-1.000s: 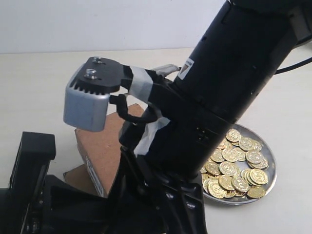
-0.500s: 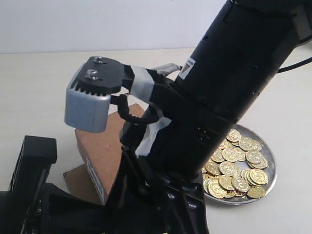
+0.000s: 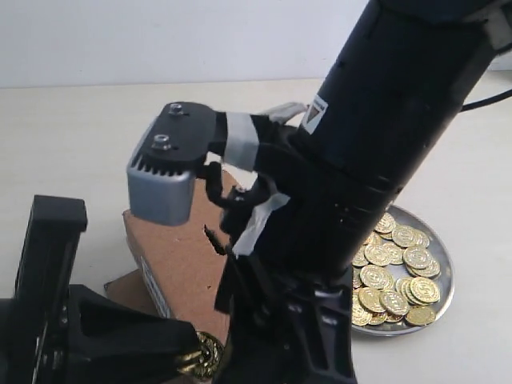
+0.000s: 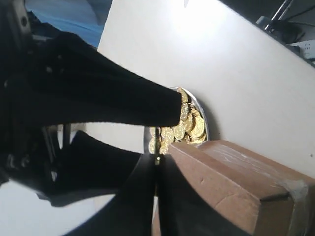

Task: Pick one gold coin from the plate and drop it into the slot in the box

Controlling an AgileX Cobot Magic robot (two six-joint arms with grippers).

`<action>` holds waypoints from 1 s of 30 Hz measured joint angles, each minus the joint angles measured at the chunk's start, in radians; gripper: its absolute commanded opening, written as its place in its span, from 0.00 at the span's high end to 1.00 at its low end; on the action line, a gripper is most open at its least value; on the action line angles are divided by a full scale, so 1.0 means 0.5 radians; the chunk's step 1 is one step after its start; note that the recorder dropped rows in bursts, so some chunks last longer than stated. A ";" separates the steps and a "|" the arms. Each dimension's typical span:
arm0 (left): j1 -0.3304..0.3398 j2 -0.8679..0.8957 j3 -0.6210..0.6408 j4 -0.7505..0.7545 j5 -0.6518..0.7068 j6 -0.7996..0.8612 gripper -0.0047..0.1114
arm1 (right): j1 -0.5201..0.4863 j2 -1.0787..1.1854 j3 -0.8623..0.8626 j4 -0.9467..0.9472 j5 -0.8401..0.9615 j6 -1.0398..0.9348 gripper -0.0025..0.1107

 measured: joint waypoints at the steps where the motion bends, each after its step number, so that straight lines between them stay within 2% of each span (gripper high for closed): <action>1: 0.011 0.000 0.000 0.000 -0.024 -0.058 0.96 | 0.000 -0.021 -0.025 -0.067 0.003 0.052 0.42; 4: 0.098 0.018 -0.022 0.014 -0.039 -0.158 0.96 | 0.000 -0.127 -0.127 -0.339 -0.004 0.250 0.42; 7: 0.257 0.116 -0.101 0.170 0.051 -0.189 0.96 | 0.000 -0.293 -0.209 -0.621 -0.012 0.444 0.42; 9: 0.355 0.242 -0.197 0.352 0.146 -0.228 0.96 | 0.000 -0.436 -0.236 -0.783 -0.012 0.560 0.42; 13: 0.466 0.564 -0.447 0.798 0.355 -0.410 0.96 | 0.000 -0.717 -0.243 -0.983 -0.008 0.760 0.42; 19: 0.532 0.990 -0.839 1.434 0.827 -0.637 0.96 | 0.000 -1.097 -0.243 -1.049 -0.008 0.902 0.42; 22: 0.546 1.126 -0.954 1.631 0.993 -0.688 0.96 | 0.000 -1.284 -0.243 -1.051 -0.008 0.944 0.42; 30: 0.545 1.360 -1.151 1.736 1.061 -0.713 0.96 | 0.000 -1.566 -0.243 -1.051 -0.004 1.039 0.42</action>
